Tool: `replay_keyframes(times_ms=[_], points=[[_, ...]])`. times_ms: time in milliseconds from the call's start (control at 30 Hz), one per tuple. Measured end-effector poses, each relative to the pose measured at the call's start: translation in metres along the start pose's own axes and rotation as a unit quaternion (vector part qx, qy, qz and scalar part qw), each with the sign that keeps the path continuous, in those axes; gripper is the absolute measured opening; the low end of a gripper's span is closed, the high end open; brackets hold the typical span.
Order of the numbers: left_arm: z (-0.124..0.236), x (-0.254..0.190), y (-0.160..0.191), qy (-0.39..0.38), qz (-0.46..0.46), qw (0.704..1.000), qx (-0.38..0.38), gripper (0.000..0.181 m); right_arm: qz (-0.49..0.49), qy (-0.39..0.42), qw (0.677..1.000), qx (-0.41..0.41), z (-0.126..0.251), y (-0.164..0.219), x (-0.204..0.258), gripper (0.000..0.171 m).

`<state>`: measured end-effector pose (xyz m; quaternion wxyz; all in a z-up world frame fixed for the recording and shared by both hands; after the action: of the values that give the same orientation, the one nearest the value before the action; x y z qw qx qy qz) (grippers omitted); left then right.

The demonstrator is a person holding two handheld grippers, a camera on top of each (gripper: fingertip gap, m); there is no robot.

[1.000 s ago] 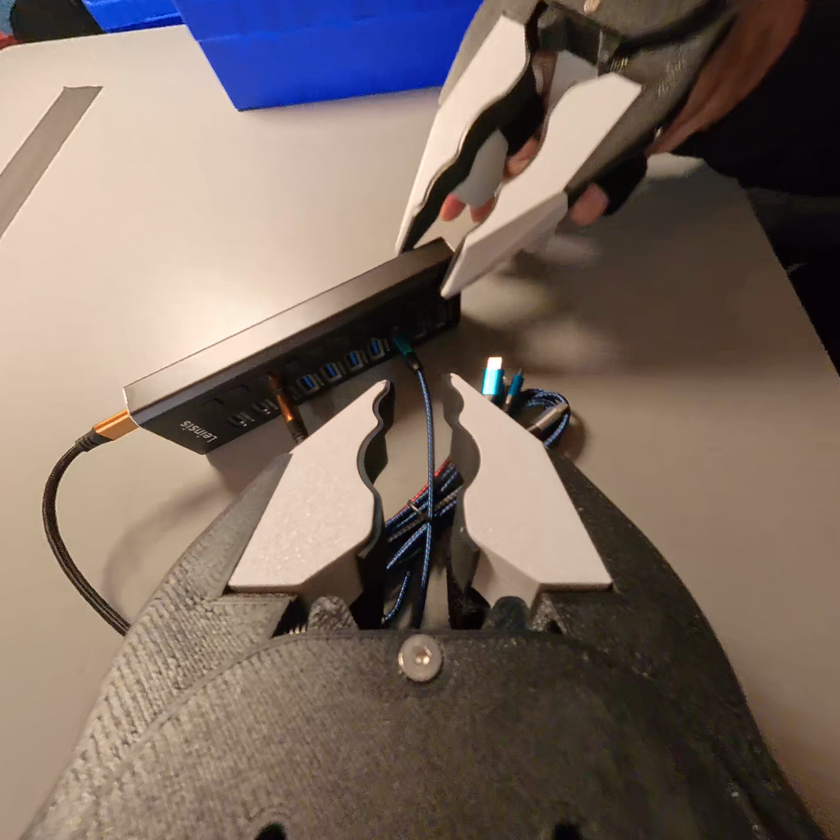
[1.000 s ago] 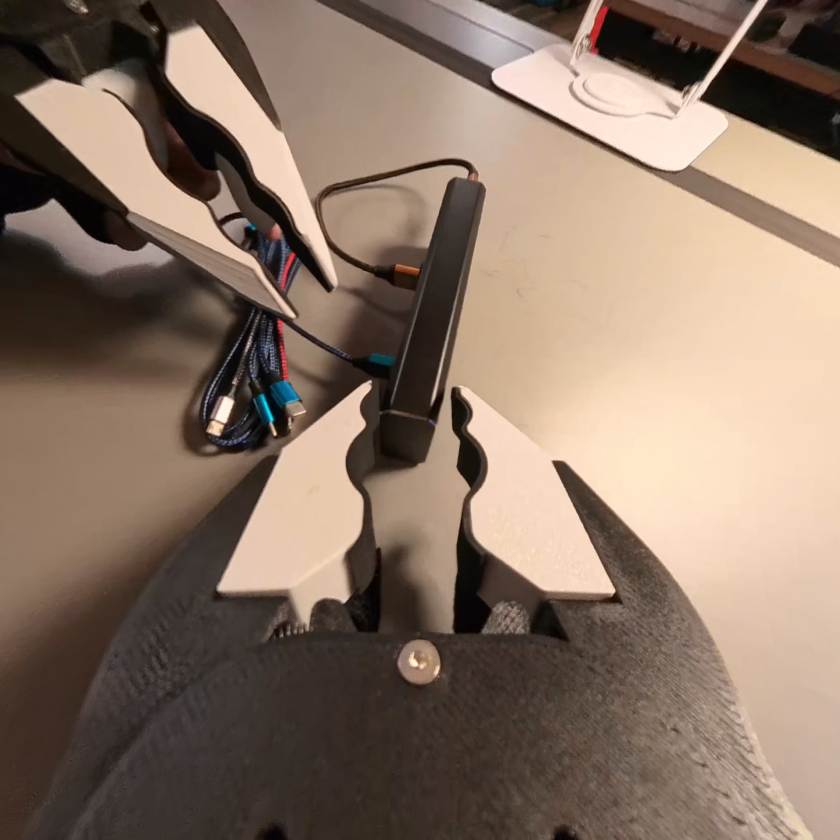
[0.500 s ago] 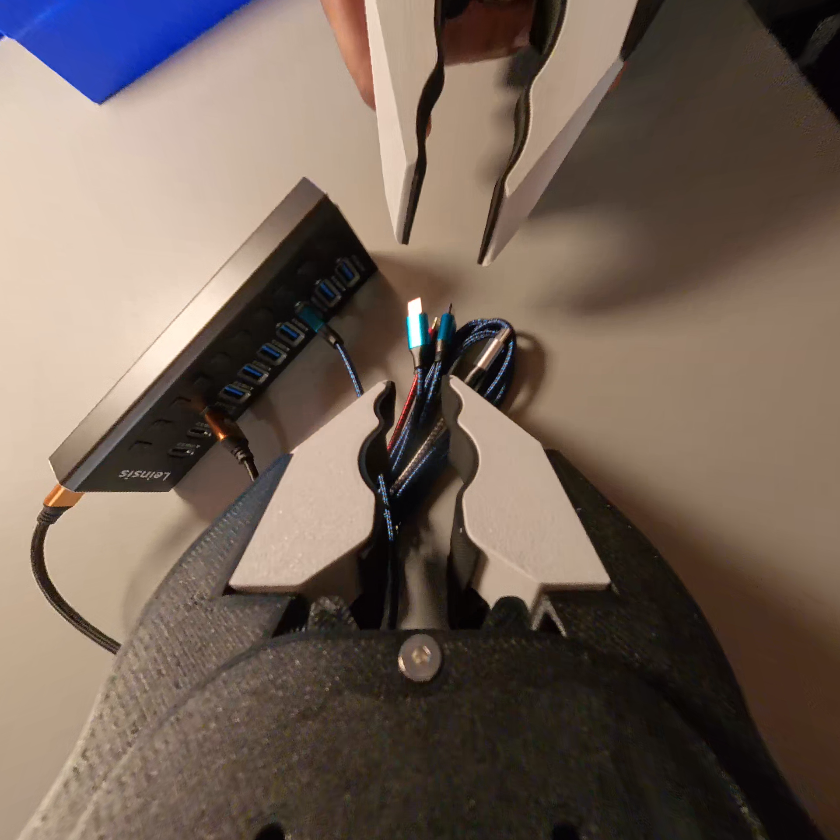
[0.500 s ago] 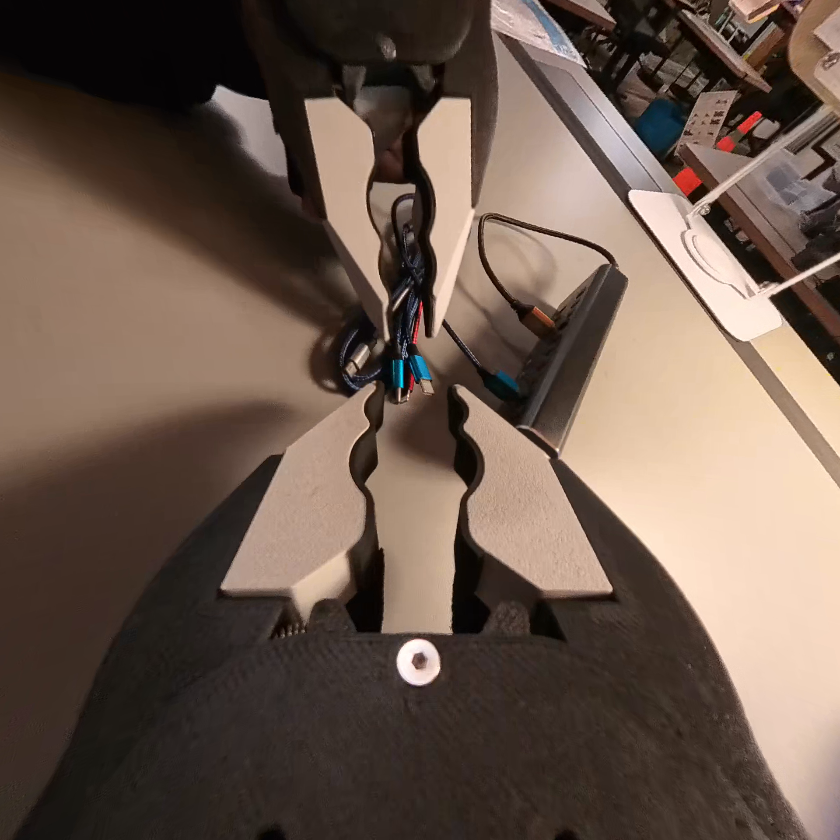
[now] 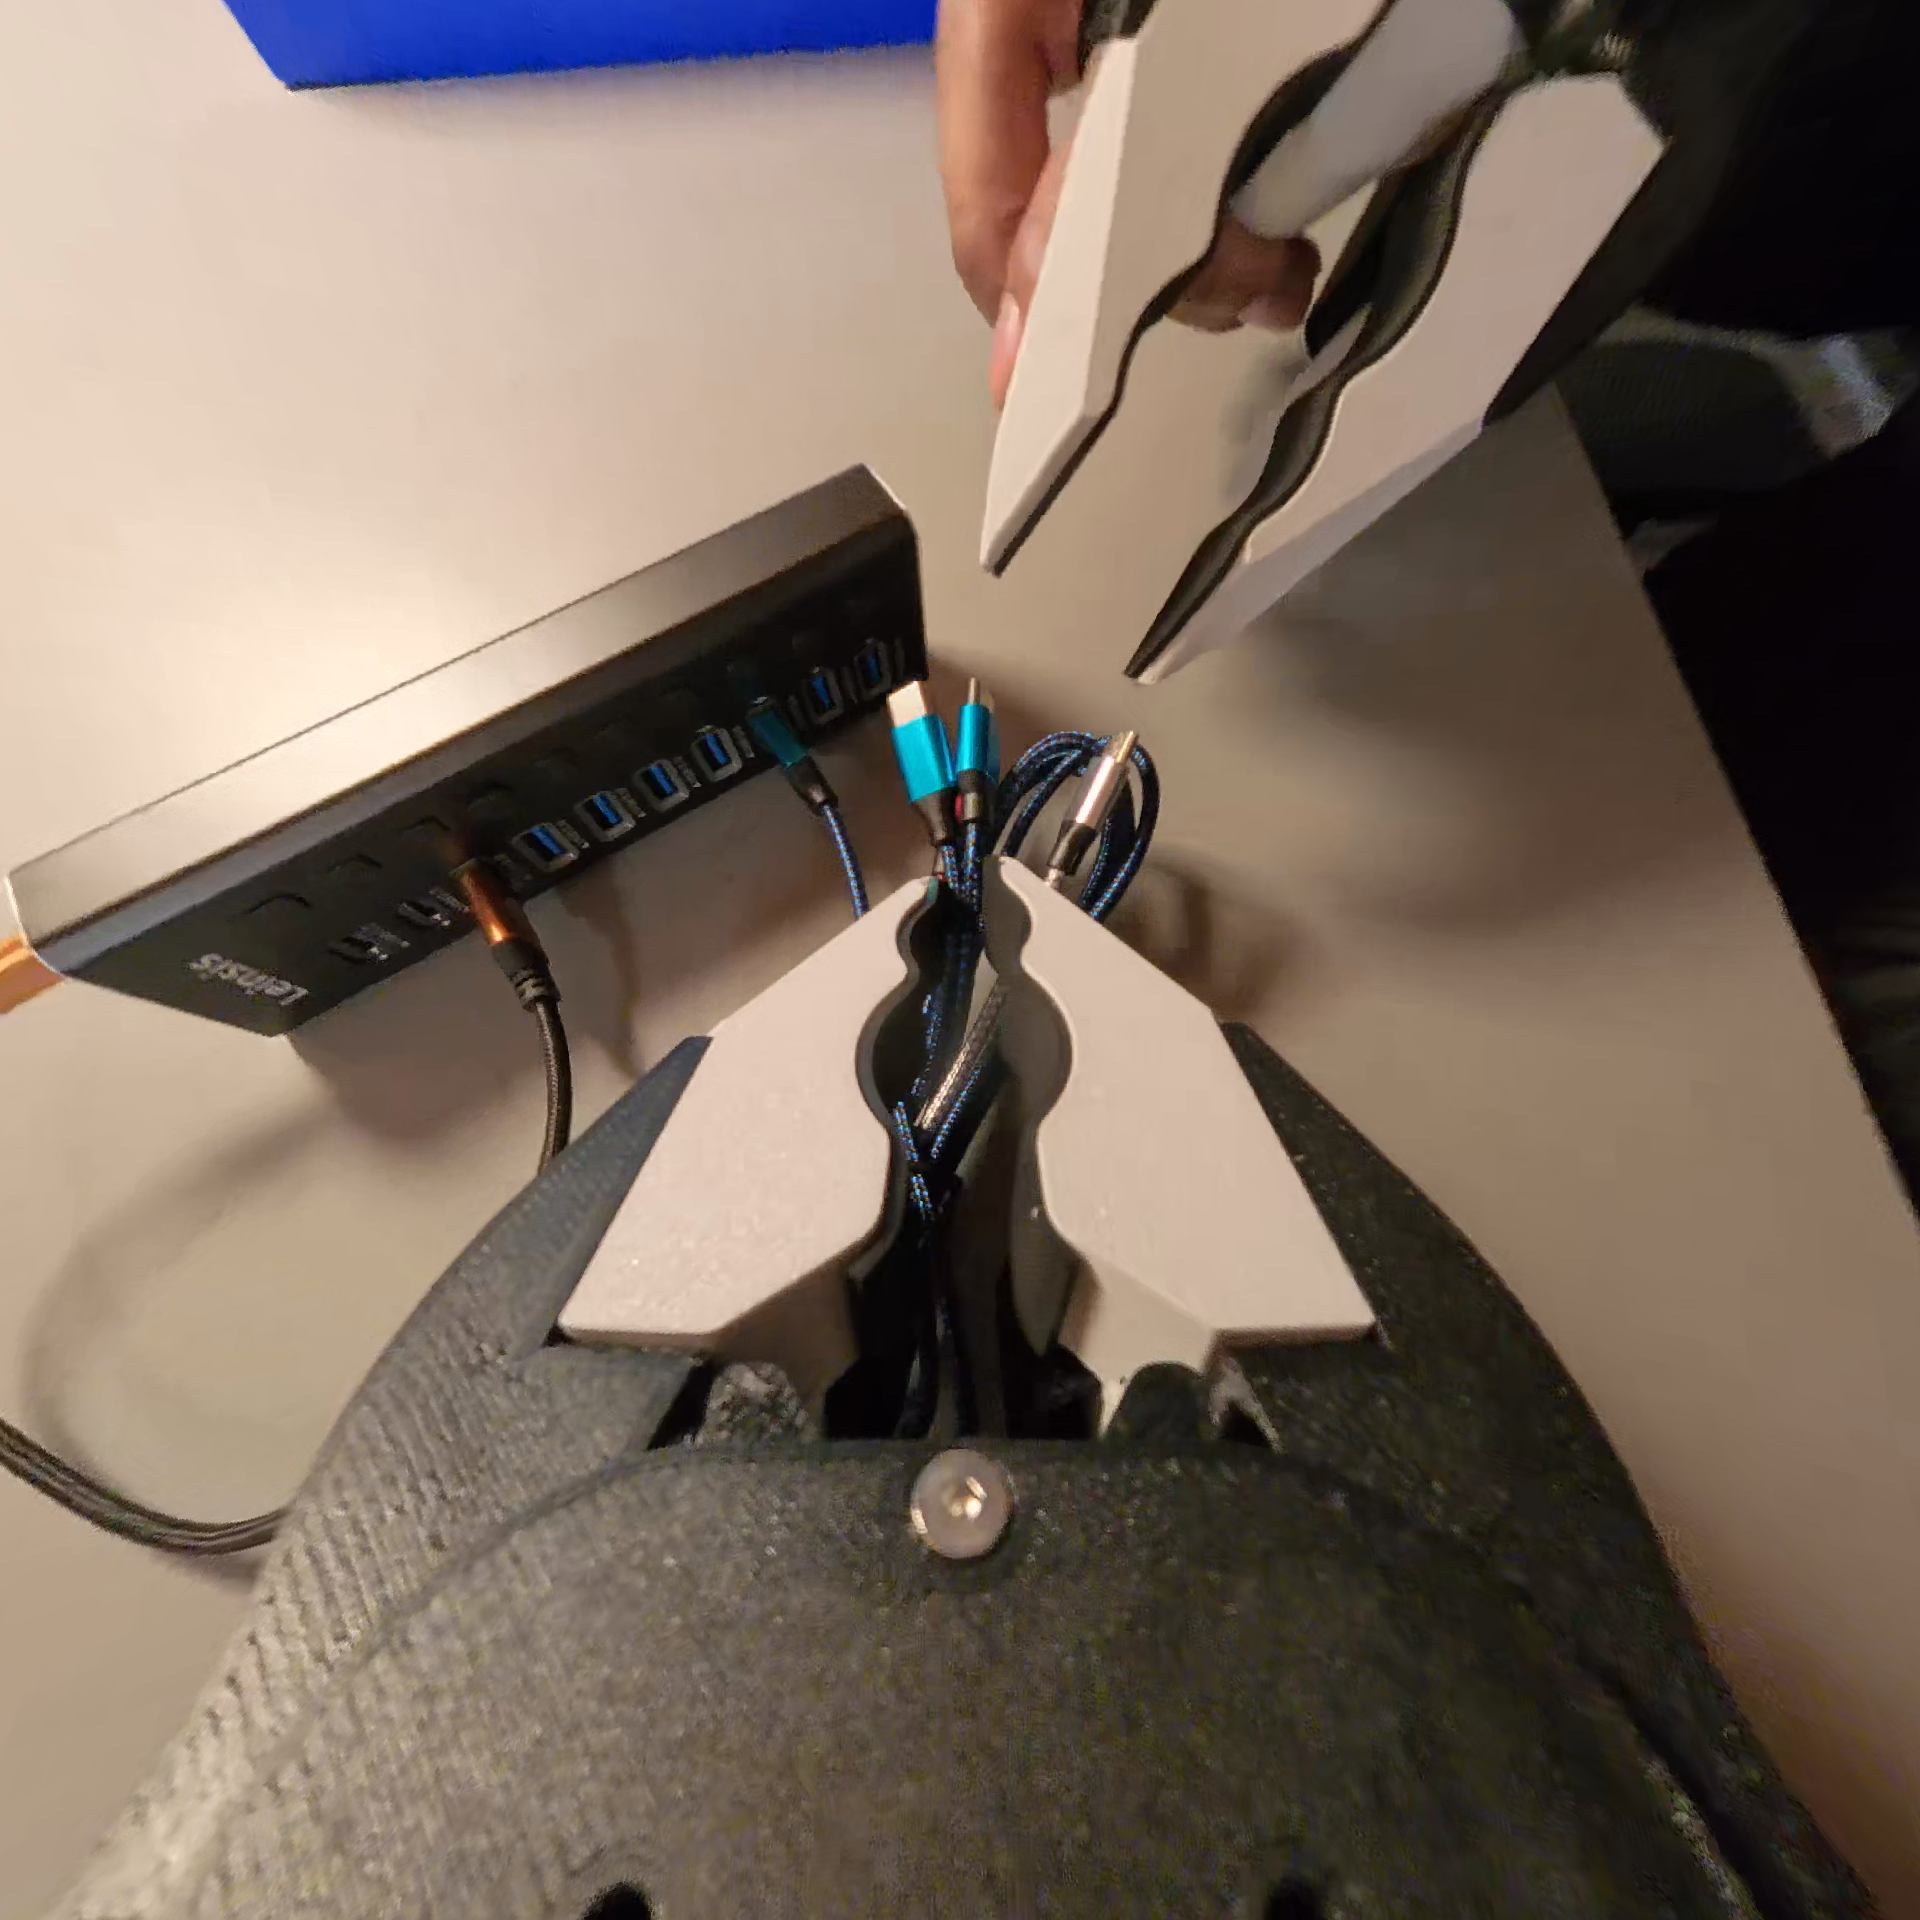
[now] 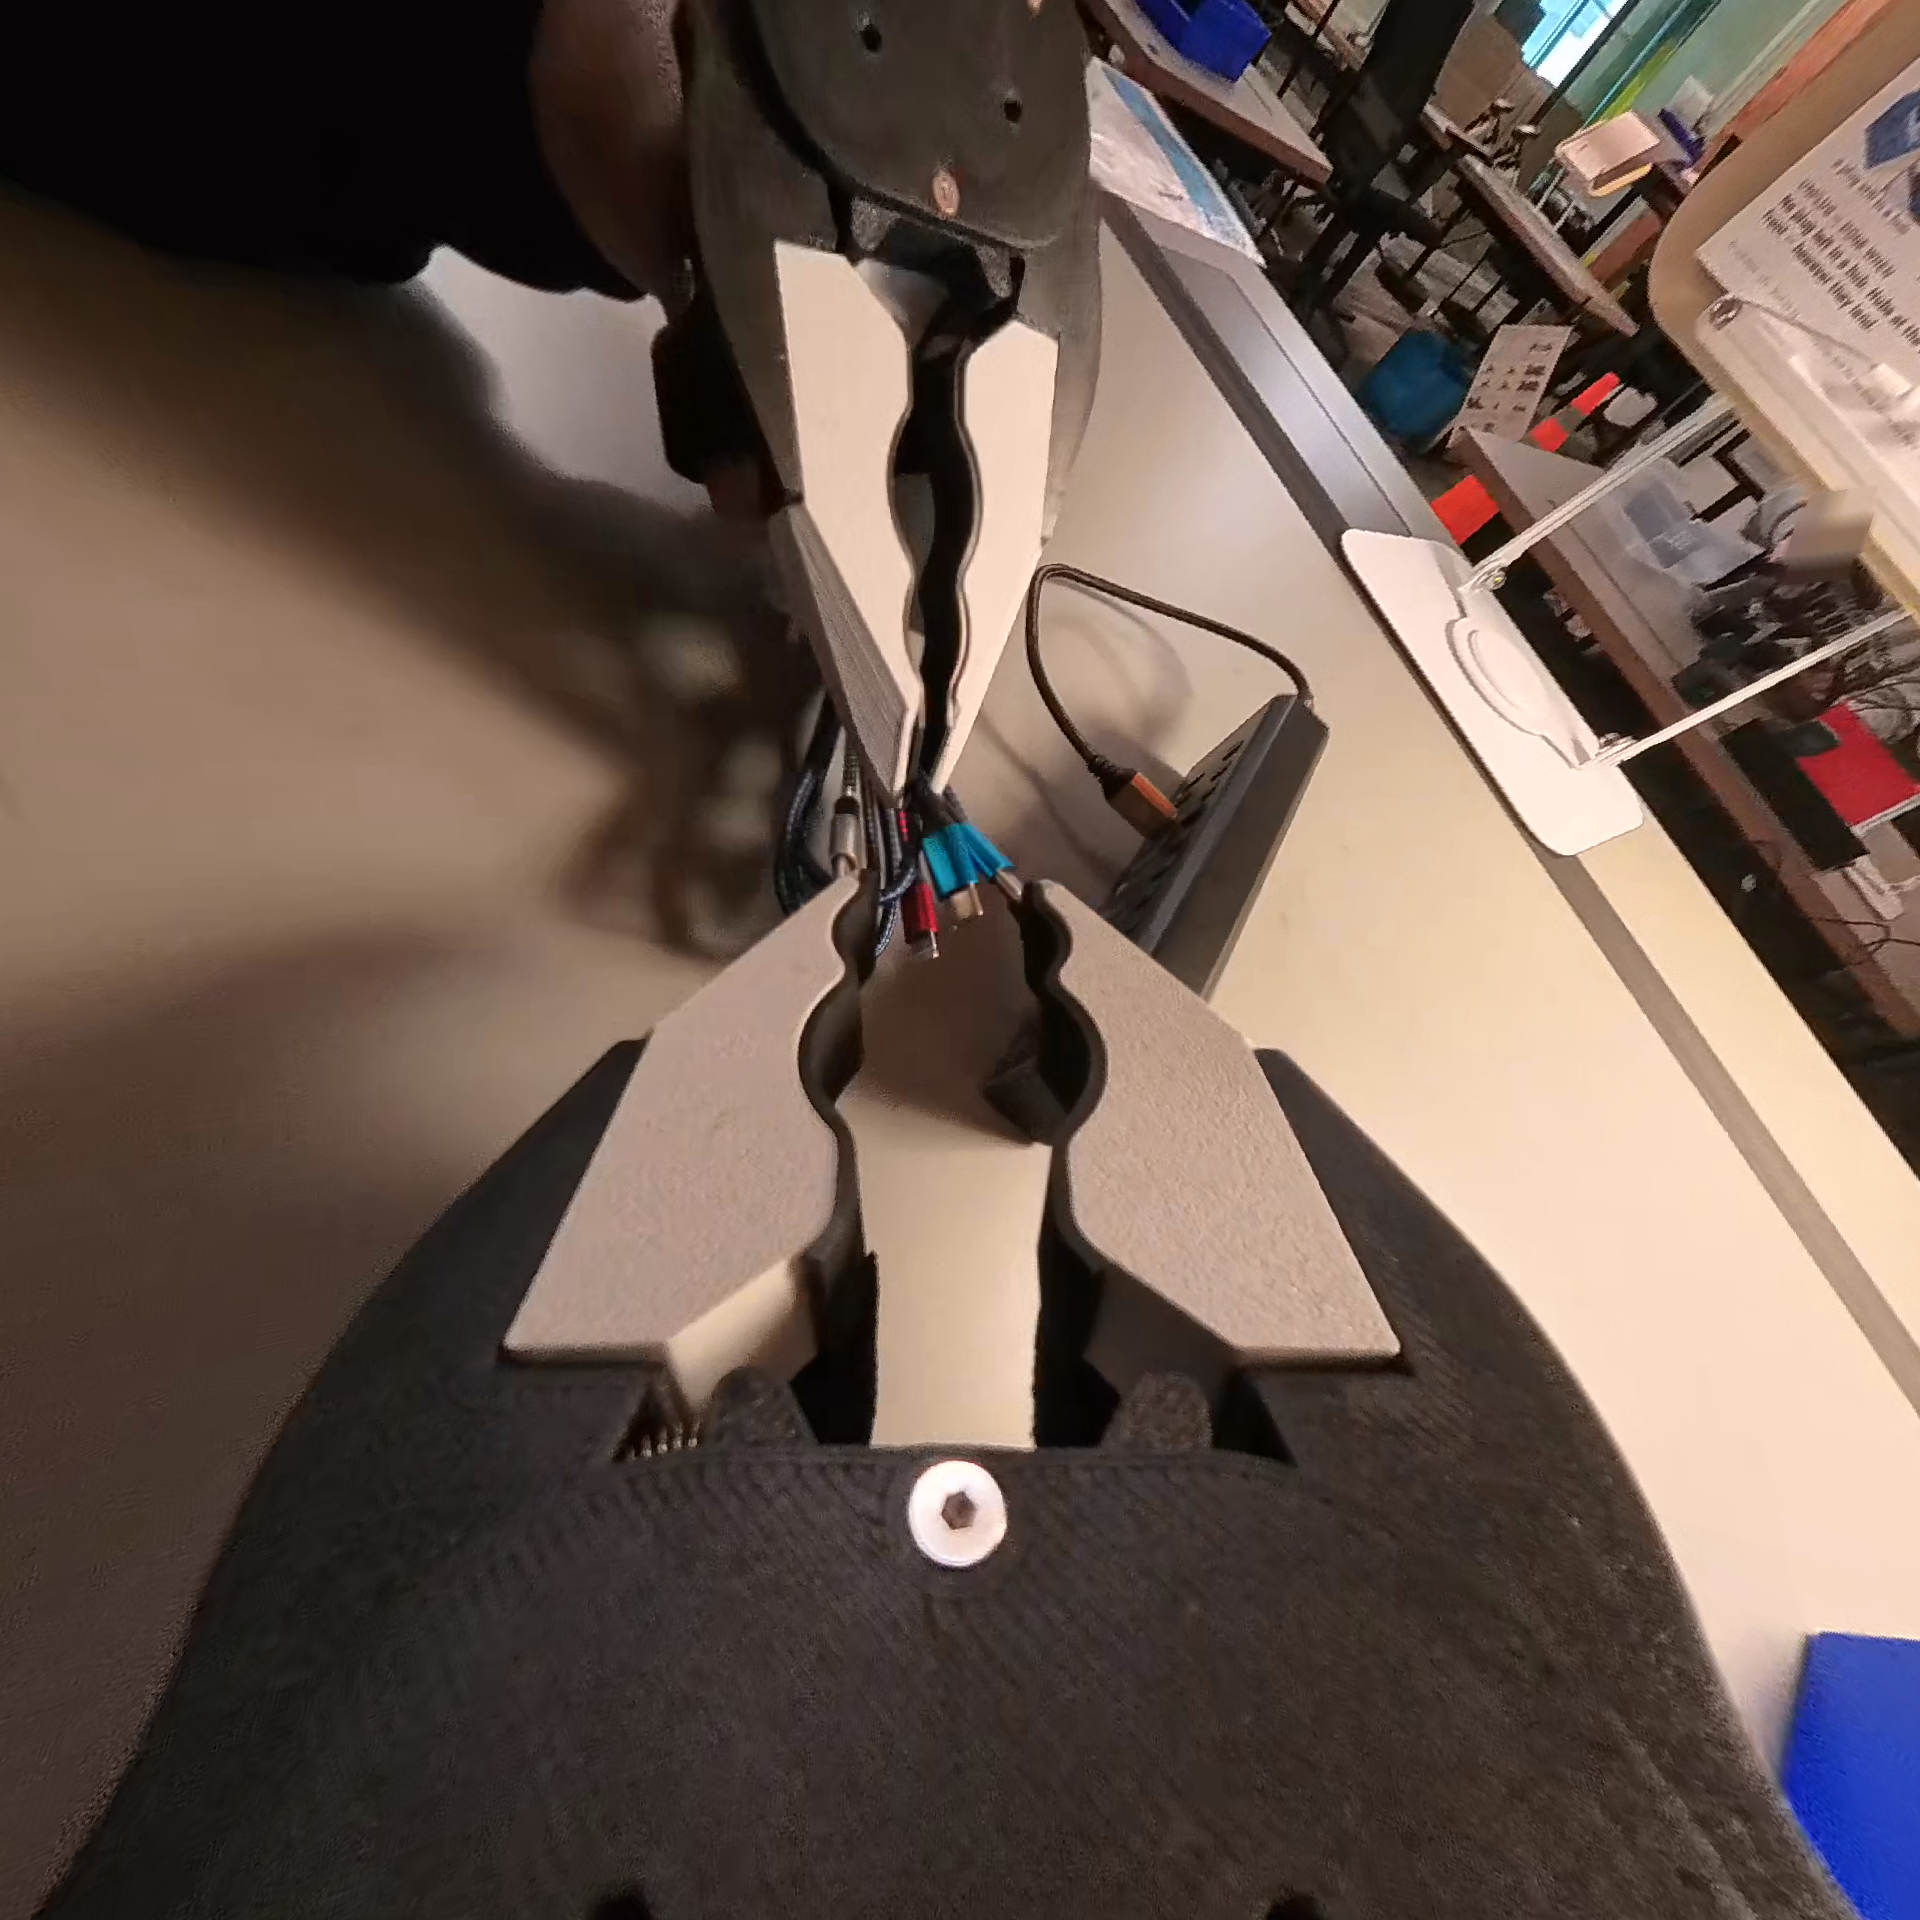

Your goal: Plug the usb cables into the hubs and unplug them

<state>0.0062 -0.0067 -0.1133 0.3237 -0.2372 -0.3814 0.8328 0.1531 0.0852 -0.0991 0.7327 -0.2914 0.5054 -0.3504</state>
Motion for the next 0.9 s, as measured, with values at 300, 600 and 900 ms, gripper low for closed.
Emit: replay_keyframes(times_ms=[300,600,900], points=[[0.016,0.017,0.000,0.030,0.160,0.978,-0.131,0.008,0.092,0.007,0.996,-0.002,-0.016,-0.008,-0.029,0.027],[0.019,0.021,0.010,0.025,0.273,0.951,-0.146,0.007,0.079,-0.054,0.995,0.008,-0.040,-0.017,-0.055,0.028],[0.020,0.023,0.016,0.039,0.328,0.928,-0.170,0.006,0.202,-0.128,0.970,-0.042,-0.069,-0.017,-0.047,0.032]])
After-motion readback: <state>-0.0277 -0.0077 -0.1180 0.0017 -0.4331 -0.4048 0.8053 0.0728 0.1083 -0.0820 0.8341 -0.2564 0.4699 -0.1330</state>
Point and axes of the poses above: each gripper's, where its closed fingertips meet, z back along the fingers, y out of its underside, x = y × z across the jaws, the point moved 9 cm from there along z, back along the fingers, and after that the axes turned 13 degrees about y, right-handed, at the moved point
